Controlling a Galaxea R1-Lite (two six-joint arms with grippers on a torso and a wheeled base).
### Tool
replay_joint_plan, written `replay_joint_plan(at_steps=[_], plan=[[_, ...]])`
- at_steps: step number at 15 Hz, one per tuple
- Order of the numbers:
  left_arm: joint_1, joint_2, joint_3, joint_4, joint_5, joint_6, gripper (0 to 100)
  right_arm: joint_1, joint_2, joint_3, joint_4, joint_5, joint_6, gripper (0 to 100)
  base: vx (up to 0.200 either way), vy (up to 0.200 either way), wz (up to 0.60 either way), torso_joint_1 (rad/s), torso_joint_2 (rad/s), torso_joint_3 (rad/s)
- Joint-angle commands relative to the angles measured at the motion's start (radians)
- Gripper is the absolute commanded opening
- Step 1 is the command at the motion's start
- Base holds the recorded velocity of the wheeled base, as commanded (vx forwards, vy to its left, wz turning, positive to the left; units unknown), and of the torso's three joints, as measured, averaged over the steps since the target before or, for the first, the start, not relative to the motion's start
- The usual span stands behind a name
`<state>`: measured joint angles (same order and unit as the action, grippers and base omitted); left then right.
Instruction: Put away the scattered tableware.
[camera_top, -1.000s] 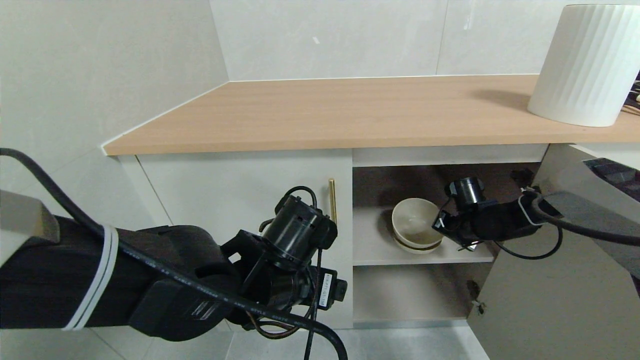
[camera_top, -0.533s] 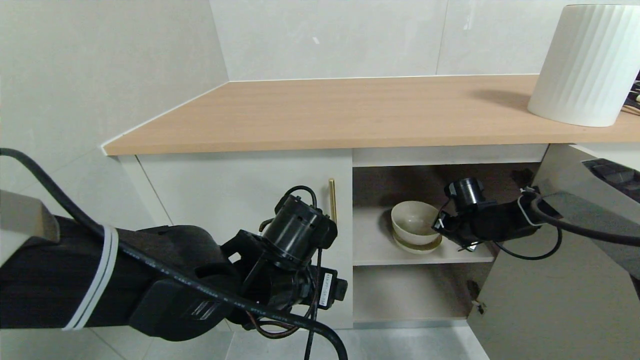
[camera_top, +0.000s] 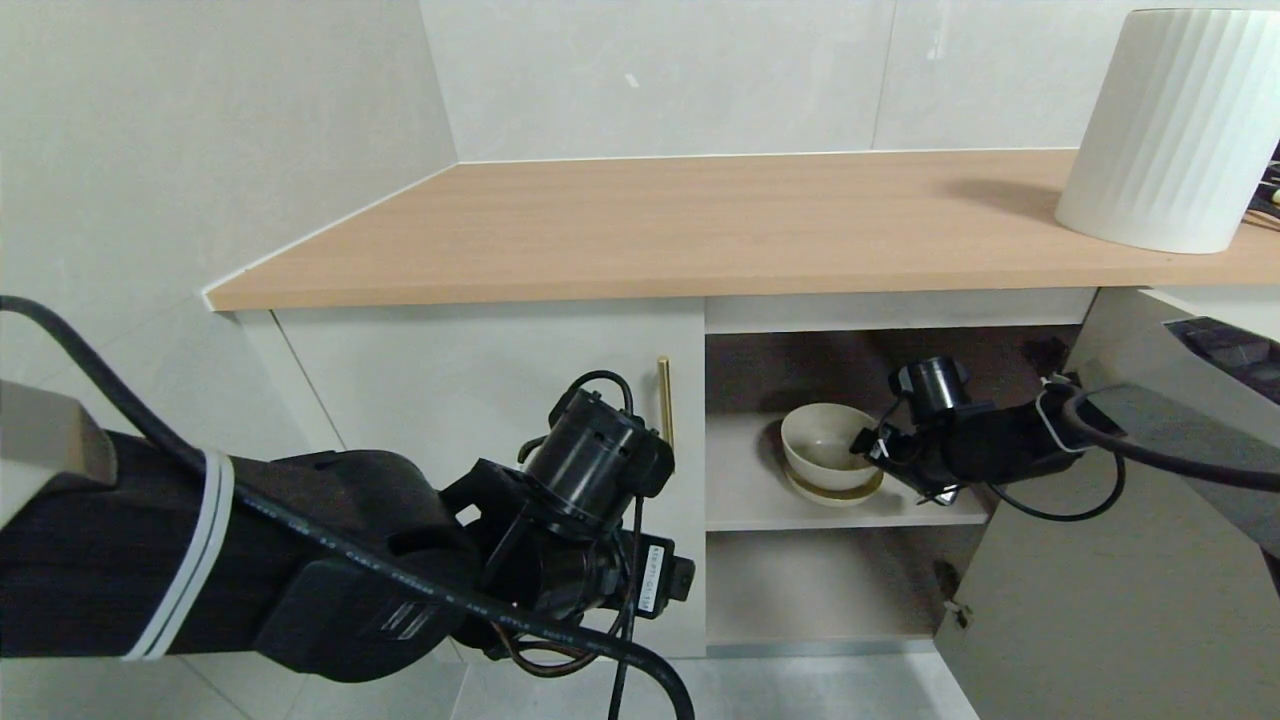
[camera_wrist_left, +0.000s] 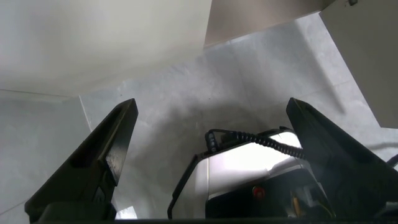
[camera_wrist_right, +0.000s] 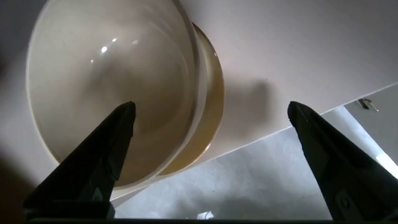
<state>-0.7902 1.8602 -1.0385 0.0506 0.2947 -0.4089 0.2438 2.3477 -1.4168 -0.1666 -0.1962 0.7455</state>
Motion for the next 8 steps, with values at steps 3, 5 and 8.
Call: replay_joint_plan(at_steps=[3, 5, 8], plan=[[0.0, -0.007, 0.0, -0.002, 0.001, -0.001, 100, 0.035, -0.097, 0.091, 0.001, 0.009, -0.006, 100, 0.0, 0.0, 0.0, 0.0, 0.0, 0.0], [0.009, -0.035, 0.0, 0.0, 0.008, -0.001, 100, 0.066, -0.165, 0.173, 0.001, 0.011, -0.032, 100, 0.0, 0.0, 0.0, 0.0, 0.0, 0.0], [0.045, -0.11, 0.002, 0.002, 0.006, 0.002, 100, 0.101, -0.283, 0.297, 0.001, 0.02, -0.104, 100, 0.0, 0.0, 0.0, 0.0, 0.0, 0.0]])
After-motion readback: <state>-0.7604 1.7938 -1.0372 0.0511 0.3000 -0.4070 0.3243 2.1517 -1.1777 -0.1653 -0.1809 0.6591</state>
